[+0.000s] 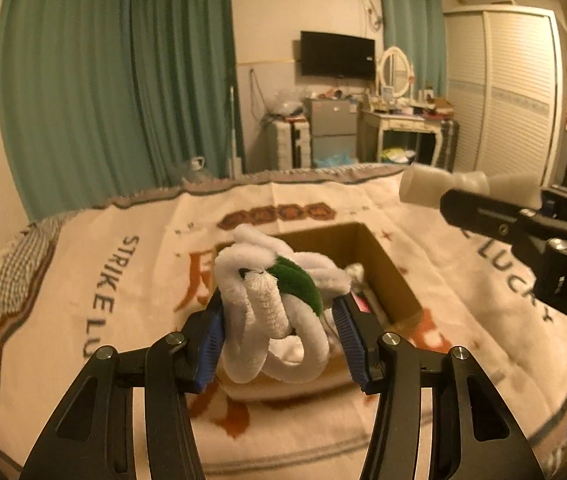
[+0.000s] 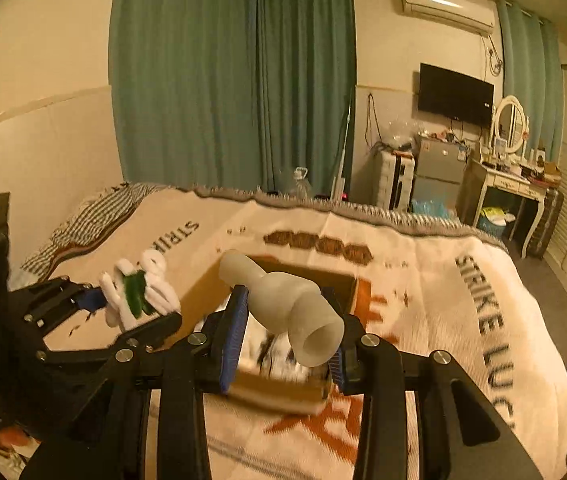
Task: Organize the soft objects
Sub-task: 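Carry the toy and bottle into the box and open both tools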
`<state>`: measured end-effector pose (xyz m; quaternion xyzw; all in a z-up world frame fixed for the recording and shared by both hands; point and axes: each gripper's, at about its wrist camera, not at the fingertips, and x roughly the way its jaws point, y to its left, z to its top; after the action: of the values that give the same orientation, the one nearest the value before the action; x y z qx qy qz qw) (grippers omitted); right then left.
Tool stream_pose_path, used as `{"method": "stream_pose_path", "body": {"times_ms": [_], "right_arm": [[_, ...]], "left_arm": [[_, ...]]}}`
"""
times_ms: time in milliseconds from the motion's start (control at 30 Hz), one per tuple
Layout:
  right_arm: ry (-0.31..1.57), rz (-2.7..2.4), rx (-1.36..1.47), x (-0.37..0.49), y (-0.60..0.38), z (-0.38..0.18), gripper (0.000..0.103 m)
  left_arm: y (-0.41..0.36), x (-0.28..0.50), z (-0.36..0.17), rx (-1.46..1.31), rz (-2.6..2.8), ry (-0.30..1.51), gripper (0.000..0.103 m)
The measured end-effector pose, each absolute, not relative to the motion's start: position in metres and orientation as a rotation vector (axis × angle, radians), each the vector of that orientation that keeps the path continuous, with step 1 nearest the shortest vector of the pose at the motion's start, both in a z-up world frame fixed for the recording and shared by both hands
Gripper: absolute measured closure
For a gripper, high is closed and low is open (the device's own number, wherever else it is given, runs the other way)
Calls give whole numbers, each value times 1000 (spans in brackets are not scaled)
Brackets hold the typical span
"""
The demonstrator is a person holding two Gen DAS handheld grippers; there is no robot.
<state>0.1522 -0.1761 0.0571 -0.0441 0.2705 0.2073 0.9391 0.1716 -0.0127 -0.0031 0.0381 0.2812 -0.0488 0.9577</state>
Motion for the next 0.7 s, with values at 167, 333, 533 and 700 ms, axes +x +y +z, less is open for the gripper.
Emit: {"method": "stream_pose_path", "body": {"times_ms": [167, 333, 533, 700], "right_arm": [[555, 427, -109, 196, -162, 57, 67], [588, 425, -128, 240, -151, 40, 67], [718, 449, -54, 295, -152, 0, 67], [789, 435, -44, 322, -153, -33, 67]], "left_arm": [[-6, 212, -5, 82, -73, 567, 52], [-7, 254, -21, 115, -62, 616, 52], [-11, 290, -50, 139, -80, 694, 52], [-11, 309, -71, 133, -92, 768, 52]]}}
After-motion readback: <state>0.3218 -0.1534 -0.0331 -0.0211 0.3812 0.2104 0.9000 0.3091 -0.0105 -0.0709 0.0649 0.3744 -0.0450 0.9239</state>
